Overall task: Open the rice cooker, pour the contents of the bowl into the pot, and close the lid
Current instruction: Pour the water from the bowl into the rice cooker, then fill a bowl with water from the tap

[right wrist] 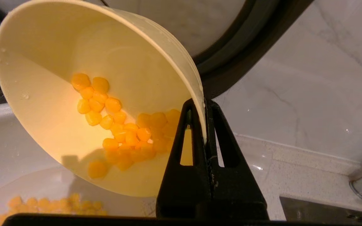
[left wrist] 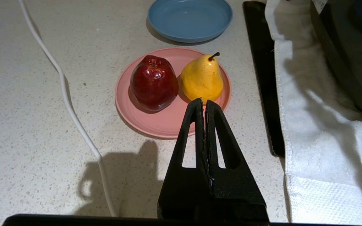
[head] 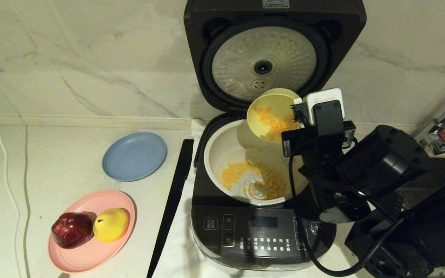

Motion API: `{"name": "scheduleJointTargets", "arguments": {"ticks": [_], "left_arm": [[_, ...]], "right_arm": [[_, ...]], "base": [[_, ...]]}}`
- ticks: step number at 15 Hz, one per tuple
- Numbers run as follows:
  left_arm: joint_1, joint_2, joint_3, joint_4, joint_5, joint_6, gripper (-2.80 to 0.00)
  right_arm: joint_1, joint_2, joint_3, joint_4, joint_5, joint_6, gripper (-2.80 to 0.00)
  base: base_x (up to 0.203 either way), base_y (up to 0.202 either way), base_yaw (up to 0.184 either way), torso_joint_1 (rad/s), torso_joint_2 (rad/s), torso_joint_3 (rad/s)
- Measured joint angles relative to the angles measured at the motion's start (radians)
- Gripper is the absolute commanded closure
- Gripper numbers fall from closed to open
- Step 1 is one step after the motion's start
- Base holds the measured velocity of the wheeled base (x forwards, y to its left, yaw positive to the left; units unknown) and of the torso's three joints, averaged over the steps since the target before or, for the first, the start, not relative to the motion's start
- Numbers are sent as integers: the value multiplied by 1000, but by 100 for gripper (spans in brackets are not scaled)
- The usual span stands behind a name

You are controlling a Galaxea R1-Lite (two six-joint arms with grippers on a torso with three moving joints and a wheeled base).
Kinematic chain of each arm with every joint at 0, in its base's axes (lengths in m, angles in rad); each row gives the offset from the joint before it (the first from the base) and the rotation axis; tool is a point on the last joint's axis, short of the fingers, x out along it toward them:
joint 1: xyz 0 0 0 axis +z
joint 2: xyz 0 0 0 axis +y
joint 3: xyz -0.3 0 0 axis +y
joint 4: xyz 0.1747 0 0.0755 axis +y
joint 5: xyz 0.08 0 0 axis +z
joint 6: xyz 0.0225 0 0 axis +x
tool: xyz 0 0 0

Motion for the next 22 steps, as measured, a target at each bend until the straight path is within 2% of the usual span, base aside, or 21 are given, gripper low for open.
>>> {"name": "scheduleJointTargets", "arguments": {"ticks": [3, 6, 8, 10, 13, 16, 18, 20, 22], "left_arm": [[0, 0, 0, 0, 0, 0, 0], [0, 0, 0, 0, 0, 1, 0], [0, 0, 0, 0, 0, 0, 0], [0, 0, 0, 0, -1, 0, 0], [0, 0, 0, 0, 0, 0, 0], [0, 0, 0, 0, -1, 0, 0], [0, 0, 0, 0, 0, 0, 0], [0, 0, 0, 0, 0, 1, 0], [0, 0, 0, 0, 0, 0, 0]], "right_arm": [[20, -17, 11, 0, -5, -2, 0], [47, -62, -10, 0, -51, -6, 0], [61, -102, -11, 57, -67, 14, 0], [66, -149, -21, 166, -87, 68, 0], [70, -240, -52, 458, -92, 246, 0], [67, -344, -127, 875, -49, 500, 0], [57, -420, -207, 1199, 45, 688, 0], [31, -502, -282, 1511, 189, 846, 0], [-45, -583, -324, 1783, 357, 945, 0]], "base": [[0, 0, 0, 0, 0, 0], [0, 0, 0, 0, 0, 0], [0, 0, 0, 0, 0, 0], [0, 0, 0, 0, 0, 0], [0, 0, 0, 0, 0, 0], [0, 0, 0, 0, 0, 0], [0, 0, 0, 0, 0, 0], [0, 0, 0, 0, 0, 0], [0, 0, 0, 0, 0, 0]]}}
